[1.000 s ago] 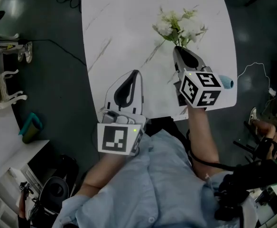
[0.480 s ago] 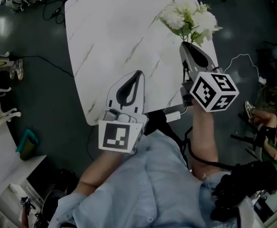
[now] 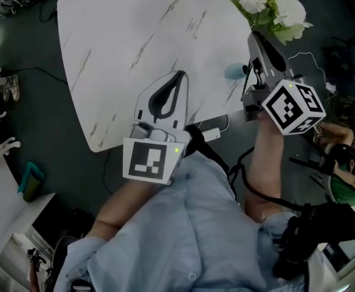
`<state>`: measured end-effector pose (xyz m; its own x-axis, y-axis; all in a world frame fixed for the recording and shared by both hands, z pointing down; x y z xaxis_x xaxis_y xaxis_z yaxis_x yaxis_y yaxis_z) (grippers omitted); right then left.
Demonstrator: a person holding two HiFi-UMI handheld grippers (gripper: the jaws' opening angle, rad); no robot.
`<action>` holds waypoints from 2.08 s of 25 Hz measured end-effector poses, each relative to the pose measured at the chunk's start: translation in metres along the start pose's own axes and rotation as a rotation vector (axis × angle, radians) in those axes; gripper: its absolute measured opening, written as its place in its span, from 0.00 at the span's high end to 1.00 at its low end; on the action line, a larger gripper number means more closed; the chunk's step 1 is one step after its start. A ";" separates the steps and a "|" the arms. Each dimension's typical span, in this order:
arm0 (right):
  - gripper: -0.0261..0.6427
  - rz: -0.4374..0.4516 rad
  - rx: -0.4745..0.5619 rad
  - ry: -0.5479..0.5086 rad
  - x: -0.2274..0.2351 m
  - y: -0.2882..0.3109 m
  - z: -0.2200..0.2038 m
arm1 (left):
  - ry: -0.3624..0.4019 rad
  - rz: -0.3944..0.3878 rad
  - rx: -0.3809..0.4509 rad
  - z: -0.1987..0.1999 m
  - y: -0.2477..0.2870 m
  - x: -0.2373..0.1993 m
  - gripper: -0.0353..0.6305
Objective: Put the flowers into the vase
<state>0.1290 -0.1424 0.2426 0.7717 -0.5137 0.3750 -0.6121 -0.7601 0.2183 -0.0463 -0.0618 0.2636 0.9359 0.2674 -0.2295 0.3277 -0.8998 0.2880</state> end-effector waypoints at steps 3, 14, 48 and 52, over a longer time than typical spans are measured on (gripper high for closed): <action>0.95 0.014 0.041 -0.024 0.008 -0.010 0.012 | -0.001 -0.008 0.002 0.000 0.008 0.014 0.94; 0.95 0.080 0.104 -0.037 0.033 -0.013 0.011 | -0.009 0.007 -0.038 -0.020 0.029 0.031 0.94; 0.95 0.206 0.222 -0.065 0.047 -0.006 0.003 | -0.001 0.055 -0.105 -0.033 0.051 0.030 0.94; 0.95 0.216 0.234 -0.070 0.045 -0.004 0.006 | 0.003 0.058 -0.101 -0.034 0.053 0.027 0.94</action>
<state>0.1670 -0.1646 0.2534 0.6430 -0.6931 0.3259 -0.7131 -0.6970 -0.0754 0.0008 -0.0904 0.3041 0.9541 0.2166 -0.2070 0.2839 -0.8744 0.3935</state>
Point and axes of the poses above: the fingertips, and each gripper's own axes: y forward along the fingers, x to its right, z out of its top, the point moved 3 cm from there along -y, backward along the fingers, and after that the axes turned 15 degrees about z, right-handed, at the moved point
